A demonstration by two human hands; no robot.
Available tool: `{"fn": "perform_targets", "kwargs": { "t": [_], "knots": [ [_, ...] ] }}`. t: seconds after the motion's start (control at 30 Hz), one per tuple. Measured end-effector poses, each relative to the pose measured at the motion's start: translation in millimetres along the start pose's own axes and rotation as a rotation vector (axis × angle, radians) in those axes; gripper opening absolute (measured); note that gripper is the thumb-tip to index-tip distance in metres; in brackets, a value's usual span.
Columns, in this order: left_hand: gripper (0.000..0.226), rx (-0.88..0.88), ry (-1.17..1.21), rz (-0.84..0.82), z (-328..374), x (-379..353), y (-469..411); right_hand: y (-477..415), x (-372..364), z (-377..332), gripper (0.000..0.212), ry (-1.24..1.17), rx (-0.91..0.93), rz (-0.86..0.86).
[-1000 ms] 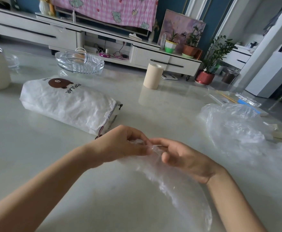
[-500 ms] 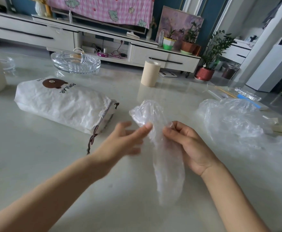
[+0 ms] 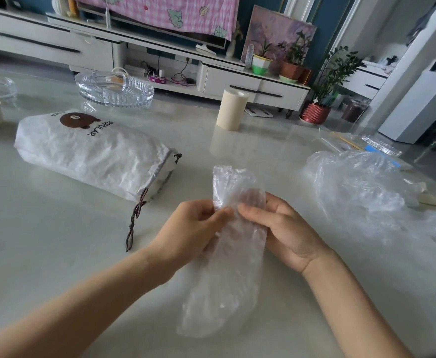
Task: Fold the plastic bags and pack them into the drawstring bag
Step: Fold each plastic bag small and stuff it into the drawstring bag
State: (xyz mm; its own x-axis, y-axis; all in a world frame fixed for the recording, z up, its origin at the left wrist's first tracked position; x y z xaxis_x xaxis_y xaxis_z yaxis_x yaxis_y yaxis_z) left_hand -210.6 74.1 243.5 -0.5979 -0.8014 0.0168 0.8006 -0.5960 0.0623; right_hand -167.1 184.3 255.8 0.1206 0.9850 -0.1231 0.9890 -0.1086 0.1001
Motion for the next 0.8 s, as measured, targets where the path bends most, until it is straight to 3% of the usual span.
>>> {"fn": "perform_targets", "kwargs": {
  "t": [0.03, 0.1, 0.2, 0.3, 0.37, 0.43, 0.53, 0.63, 0.7, 0.8],
  "knots": [
    [0.028, 0.046, 0.031, -0.024, -2, -3, 1, -1, 2, -1, 0.010, -0.019, 0.015, 0.030],
    [0.025, 0.162, 0.149, -0.071, -8, -8, 2, -2, 10, -3, 0.029, -0.033, 0.038, 0.099],
    [0.027, 0.345, 0.403, -0.131, -16, -13, 3, -2, 16, -11, 0.040, 0.100, 0.144, 0.129],
    [0.036, 0.404, 0.475, -0.217, -19, -20, 5, -3, 15, -16, 0.063, 0.187, 0.215, 0.132],
    [0.042, 0.412, 0.486, -0.278, -20, -27, 7, -4, 12, -15, 0.054, 0.219, 0.237, 0.117],
    [0.033, 0.433, 0.507, -0.308, -21, -32, 11, -5, 8, -13, 0.039, 0.283, 0.242, 0.097],
    [0.026, 0.450, 0.401, -0.230, -28, -23, 9, -6, 7, -11, 0.031, 0.266, 0.218, 0.083],
    [0.016, 0.434, 0.343, -0.089, -30, -5, 3, -1, 29, -21, 0.027, 0.218, 0.318, 0.290],
    [0.019, 0.419, 0.351, -0.012, -30, 6, -2, 13, 31, -41, 0.038, 0.574, 0.554, 0.454],
    [0.024, 0.385, 0.358, 0.080, -31, 19, -9, 18, -10, -37, 0.059, 1.053, 0.781, 0.320]
  ]
}}
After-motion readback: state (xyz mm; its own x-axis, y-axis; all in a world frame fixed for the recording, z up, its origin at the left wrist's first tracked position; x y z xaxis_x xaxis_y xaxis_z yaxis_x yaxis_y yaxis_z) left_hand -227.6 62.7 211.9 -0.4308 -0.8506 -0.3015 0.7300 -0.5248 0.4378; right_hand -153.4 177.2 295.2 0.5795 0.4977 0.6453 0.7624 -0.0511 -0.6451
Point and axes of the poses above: each hand's wrist, its own y-axis away from the middle knuckle, its own x-axis out of the back of the hand, z = x × y, the point moved 8 cm from there along -y, towards the middle knuckle
